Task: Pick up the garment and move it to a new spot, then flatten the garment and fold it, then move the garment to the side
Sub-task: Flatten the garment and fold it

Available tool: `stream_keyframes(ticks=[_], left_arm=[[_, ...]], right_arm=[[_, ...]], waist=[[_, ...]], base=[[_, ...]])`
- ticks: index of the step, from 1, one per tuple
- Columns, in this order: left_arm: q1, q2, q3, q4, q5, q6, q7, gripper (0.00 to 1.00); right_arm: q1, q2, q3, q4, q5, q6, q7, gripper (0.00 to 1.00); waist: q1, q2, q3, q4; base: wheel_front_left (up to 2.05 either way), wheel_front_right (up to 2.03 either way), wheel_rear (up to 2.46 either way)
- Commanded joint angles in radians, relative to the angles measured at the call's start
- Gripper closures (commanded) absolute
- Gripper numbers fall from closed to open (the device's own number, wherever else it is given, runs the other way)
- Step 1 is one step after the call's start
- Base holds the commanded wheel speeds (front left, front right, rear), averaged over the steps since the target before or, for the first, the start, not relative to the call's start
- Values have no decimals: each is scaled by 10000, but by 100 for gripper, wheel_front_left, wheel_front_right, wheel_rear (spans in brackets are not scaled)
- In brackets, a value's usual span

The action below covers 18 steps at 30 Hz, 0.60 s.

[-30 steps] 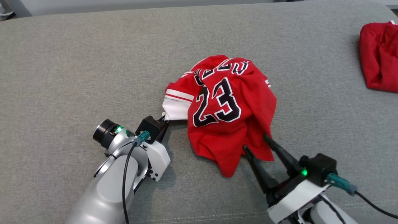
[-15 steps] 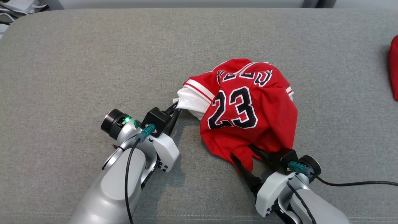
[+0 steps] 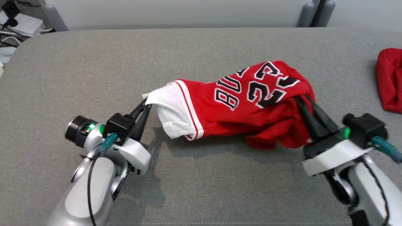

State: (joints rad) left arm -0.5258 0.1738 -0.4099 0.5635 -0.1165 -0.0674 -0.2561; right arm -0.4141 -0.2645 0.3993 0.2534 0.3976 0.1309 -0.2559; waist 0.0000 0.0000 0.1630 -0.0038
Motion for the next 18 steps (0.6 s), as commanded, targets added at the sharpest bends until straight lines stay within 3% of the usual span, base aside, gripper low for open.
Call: stream_keyframes(ticks=[1, 4, 7, 11, 15, 16, 17, 18], left_arm=[[-12, 426, 457, -490, -120, 148, -57, 100], [413, 983, 695, -1357, -244, 133, 114, 100], [871, 1570, 705, -2595, -404, -99, 852, 100], [1630, 1984, 380, -4237, -958, -397, 2277, 100], [2013, 2002, 321, -5061, -1375, -424, 2642, 100], [2041, 1902, 364, -5134, -1513, -407, 2562, 100], [2054, 1834, 372, -5134, -1594, -403, 2501, 100], [2048, 1771, 368, -5086, -1639, -394, 2431, 100]], right_arm=[[359, -178, -245, -523, -155, -2, -59, 100], [750, -773, -1377, -1188, -452, -2, -59, 100], [920, -1311, -2114, -1099, -450, -2, 197, 100], [738, -1691, -2228, 172, 98, -2, 909, 100], [-338, -1475, -1846, 1650, 550, -2, 595, 100], [-646, -1419, -1764, 2094, 487, -2, 481, 47], [-927, -1328, -1686, 2509, 425, -2, 389, 0], [-1177, -1219, -1683, 2868, 382, -2, 290, 0]], waist=[[0, 0, -228, -78], [0, 0, -472, -107], [0, 0, -587, -115], [0, 0, -468, -54], [0, 0, -250, -144], [0, 0, -217, -165], [0, 0, -193, -181], [0, 0, -174, -192]], base=[[0, 0, 0], [0, 0, 0], [0, 0, 0], [0, 0, 0], [0, 0, 0], [0, 0, 0], [0, 0, 0], [0, 0, 0]])
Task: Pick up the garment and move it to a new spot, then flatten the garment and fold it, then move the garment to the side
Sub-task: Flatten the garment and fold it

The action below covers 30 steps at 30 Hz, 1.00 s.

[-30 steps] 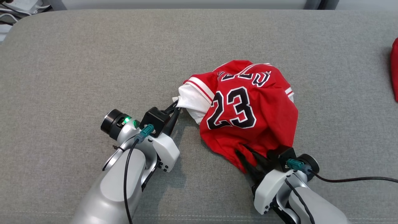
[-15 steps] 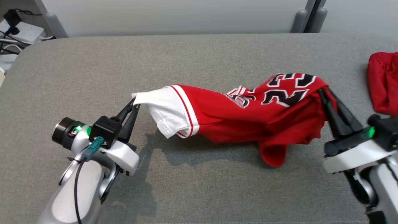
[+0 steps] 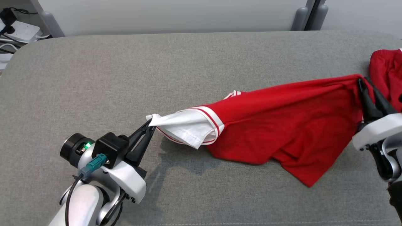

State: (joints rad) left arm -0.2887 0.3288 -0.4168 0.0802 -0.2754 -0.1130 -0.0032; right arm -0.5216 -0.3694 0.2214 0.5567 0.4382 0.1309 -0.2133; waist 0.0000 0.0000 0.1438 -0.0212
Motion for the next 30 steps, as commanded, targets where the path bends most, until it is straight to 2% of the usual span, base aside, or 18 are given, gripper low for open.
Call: stream_keyframes(ticks=[1, 5, 9, 16, 22, 30], left_arm=[[-344, 134, 448, -163, -123, 68, -201, 100], [-485, -185, 376, 385, -157, 182, -540, 100], [-638, -395, 305, 1027, -117, 256, -940, 100], [-906, -622, 268, 1608, -79, 374, -1558, 100], [-845, -552, 377, 1804, -96, 530, -1802, 100], [-705, -360, 469, 1654, -43, 799, -1881, 100]], right_arm=[[-299, -57, 19, 152, -59, -2, -227, 0], [-363, 216, -268, 929, -351, -2, -429, 0], [486, 389, -226, 1221, -122, -2, -461, 0], [2201, 176, 700, 388, 997, -2, -379, 0], [2320, 59, 842, 252, 1415, -2, -387, 0], [1638, 66, 1029, 964, 1875, -2, -406, 0]], waist=[[0, 0, 33, -26], [0, 0, 67, -64], [0, 0, 69, -51], [0, 0, 301, 69], [0, 0, 388, -13], [0, 0, 435, 237]], base=[[0, 0, 0], [0, 0, 0], [0, 0, 0], [0, 0, 0], [0, 0, 0], [0, 0, 0]])
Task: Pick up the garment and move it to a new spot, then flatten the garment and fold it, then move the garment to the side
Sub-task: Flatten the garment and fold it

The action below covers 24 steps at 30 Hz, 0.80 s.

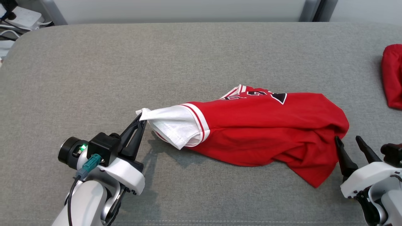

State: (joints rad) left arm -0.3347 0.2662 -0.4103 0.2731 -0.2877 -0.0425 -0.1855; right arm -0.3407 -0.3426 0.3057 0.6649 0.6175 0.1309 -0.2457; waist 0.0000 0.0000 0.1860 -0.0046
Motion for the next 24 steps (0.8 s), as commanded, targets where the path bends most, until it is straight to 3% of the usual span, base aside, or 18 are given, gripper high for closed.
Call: stream_keyframes(ticks=[1, 13, 14, 15, 16, 24], left_arm=[[-234, 296, 409, -299, 77, 104, -51, 100], [-383, 525, 302, -782, 109, 117, 119, 100], [-427, 530, 288, -825, 120, 122, 131, 100], [-470, 532, 274, -870, 133, 131, 142, 100], [-509, 534, 260, -915, 148, 143, 147, 100], [-1077, 743, 477, -1208, 105, 124, -25, 100]], right_arm=[[-278, -198, 237, -31, 163, -2, -88, 0], [-2130, -226, 1626, 1667, 933, -2, -96, 0], [-2306, -226, 1753, 1789, 979, -2, -101, 54], [-2479, -232, 1883, 1874, 1009, -2, -109, 83], [-2638, -251, 2002, 1931, 1025, -2, -118, 100], [-3626, -793, 1457, 992, 648, -2, -157, 100]], waist=[[0, 0, 12, 115], [0, 0, 400, 581], [0, 0, 458, 600], [0, 0, 503, 611], [0, 0, 538, 617], [0, 0, 286, 379]], base=[[0, 0, 0], [0, 0, 0], [0, 0, 0], [0, 0, 0], [0, 0, 0], [0, 0, 0]])
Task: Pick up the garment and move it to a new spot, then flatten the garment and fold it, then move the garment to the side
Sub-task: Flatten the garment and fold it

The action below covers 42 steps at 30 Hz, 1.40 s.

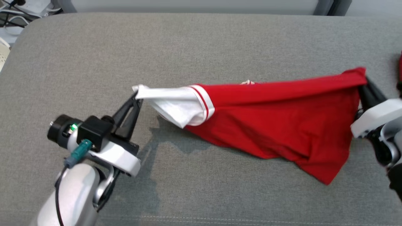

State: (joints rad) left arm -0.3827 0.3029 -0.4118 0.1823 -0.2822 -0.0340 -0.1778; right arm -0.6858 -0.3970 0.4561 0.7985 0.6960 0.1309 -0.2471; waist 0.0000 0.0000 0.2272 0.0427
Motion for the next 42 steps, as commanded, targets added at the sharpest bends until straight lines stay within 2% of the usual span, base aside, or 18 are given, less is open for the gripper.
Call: stream_keyframes(ticks=[1, 9, 14, 17, 19, 20, 24, 26, 30, 33, 37, 39, 42], left_arm=[[-768, 451, 536, -317, 78, 27, -101, 100], [-2648, 947, 1043, -363, 359, 51, -231, 100], [-3703, 1189, 1091, -59, 493, -114, -171, 100], [-3626, 1225, 962, -306, 284, -295, 214, 100], [-3142, 1276, 871, -857, -66, -423, 666, 100], [-2430, 1400, 862, -1671, -476, -478, 1144, 100], [-727, 1451, 1103, -3694, -1627, -327, 1889, 100], [111, 1445, 1090, -4621, -2289, -230, 2499, 100], [991, 1675, 787, -5591, -3309, -221, 3941, 100], [826, 1630, 540, -5175, -3857, -314, 4634, 100], [114, 1421, -92, -3453, -4030, -541, 5289, 100], [-412, 1193, -377, -2517, -3745, -644, 5064, 100], [-1036, 816, -676, -1095, -3067, -677, 4282, 100]], right_arm=[[-295, -302, -179, -511, -241, -2, -144, 100], [-1657, -452, -447, -831, -853, -2, -145, 100], [-2522, -479, -369, -807, -1185, -2, -146, 100], [-2324, -632, -180, -985, -1170, -2, -146, 100], [-1792, -954, 61, -1223, -952, -2, -146, 100], [-1134, -1468, -12, -1726, -739, -2, -146, 100], [952, -2239, -1116, -3046, -33, -2, 15, 100], [2276, -2454, -1584, -4001, 571, -2, 653, 100], [4316, -2795, -2011, -6155, 1713, -2, 2772, 100], [4568, -2782, -1978, -6822, 2217, -2, 4417, 100], [3524, -2194, -1481, -6092, 1779, -2, 5726, 100], [2713, -1765, -1123, -5461, 1123, -2, 5670, 100], [1591, -959, -723, -4257, 316, -2, 4751, 100]], waist=[[0, 0, -208, -146], [0, 0, -1001, -383], [0, 0, -1483, -421], [0, 0, -1698, -355], [0, 0, -1717, -285], [0, 0, -1626, -237], [0, 0, -1407, -174], [0, 0, -1250, -153], [0, 0, -831, -275], [0, 0, -652, -380], [0, 0, -483, -520], [0, 0, -400, -581], [0, 0, -302, -744]], base=[[0, 0, 0], [0, 0, 0], [0, 0, 0], [0, 0, 0], [0, 0, 0], [0, 0, 0], [0, 0, 0], [0, 0, 0], [0, 0, 0], [0, 0, 0], [0, 0, 0], [0, 0, 0], [0, 0, 0]])
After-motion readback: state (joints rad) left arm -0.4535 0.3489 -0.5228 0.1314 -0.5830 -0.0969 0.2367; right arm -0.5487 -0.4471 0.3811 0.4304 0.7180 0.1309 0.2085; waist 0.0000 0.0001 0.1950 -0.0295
